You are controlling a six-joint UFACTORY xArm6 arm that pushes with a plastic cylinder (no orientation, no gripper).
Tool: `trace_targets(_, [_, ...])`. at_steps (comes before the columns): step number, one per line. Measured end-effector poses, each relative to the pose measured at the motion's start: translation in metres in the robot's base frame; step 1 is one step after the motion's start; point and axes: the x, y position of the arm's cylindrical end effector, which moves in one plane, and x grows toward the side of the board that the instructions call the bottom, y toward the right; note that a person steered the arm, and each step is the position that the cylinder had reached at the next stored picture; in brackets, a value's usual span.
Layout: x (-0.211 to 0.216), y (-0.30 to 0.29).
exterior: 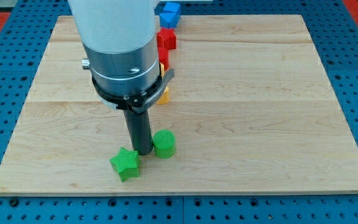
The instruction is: Push green circle towards yellow heart
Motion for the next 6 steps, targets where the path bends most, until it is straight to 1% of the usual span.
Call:
trace_targets(2, [0.025, 0.005])
trace_targets(3, [0.025, 0.021])
trace_targets(4, [0.012, 0.026])
trace_targets(6, [-0.037, 0.026])
